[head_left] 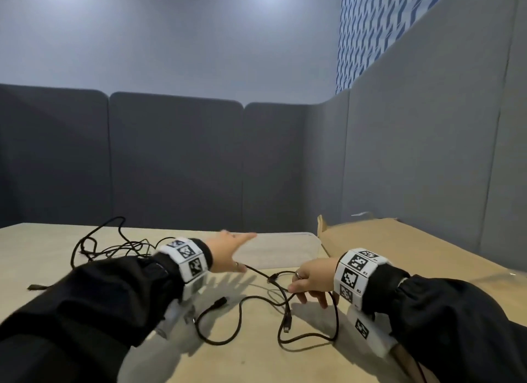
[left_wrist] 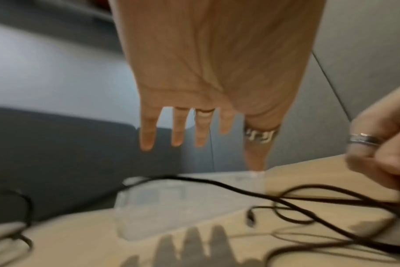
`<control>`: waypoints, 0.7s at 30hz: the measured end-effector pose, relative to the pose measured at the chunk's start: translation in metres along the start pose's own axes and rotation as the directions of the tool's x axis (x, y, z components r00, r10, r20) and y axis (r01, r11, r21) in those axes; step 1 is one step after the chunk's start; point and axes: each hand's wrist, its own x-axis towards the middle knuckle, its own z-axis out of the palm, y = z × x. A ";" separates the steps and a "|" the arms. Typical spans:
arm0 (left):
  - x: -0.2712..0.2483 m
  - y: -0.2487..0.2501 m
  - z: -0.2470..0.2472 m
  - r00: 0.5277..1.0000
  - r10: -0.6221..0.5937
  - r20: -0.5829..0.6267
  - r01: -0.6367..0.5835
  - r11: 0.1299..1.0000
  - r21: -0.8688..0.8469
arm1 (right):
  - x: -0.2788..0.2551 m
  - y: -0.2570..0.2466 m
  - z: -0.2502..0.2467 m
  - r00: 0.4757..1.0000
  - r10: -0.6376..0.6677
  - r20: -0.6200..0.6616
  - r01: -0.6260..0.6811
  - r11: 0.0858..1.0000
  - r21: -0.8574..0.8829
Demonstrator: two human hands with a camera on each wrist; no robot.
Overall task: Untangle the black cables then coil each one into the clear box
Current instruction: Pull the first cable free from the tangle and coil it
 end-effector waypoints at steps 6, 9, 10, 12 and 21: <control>0.024 0.009 0.002 0.999 0.038 0.013 -0.037 0.996 -0.080 | -0.015 0.007 -0.016 0.995 -0.014 -0.095 0.021 0.997 0.073; 0.021 -0.020 -0.023 0.959 -0.080 -0.273 0.009 0.968 -0.251 | -0.025 0.016 -0.024 0.988 0.024 -0.150 -0.028 0.999 -0.026; 0.019 -0.032 -0.030 0.929 -0.146 -0.339 0.047 0.958 -0.283 | -0.027 0.019 -0.026 0.986 0.036 -0.164 -0.047 0.997 -0.065; 0.015 -0.054 -0.037 0.886 -0.268 -0.379 0.166 0.946 -0.279 | -0.031 0.026 -0.030 0.979 0.058 -0.196 -0.083 0.990 -0.118; 0.000 -0.096 -0.031 0.740 -0.574 -0.351 0.509 0.819 -0.266 | -0.044 0.041 -0.043 0.913 0.208 -0.351 -0.293 0.933 -0.210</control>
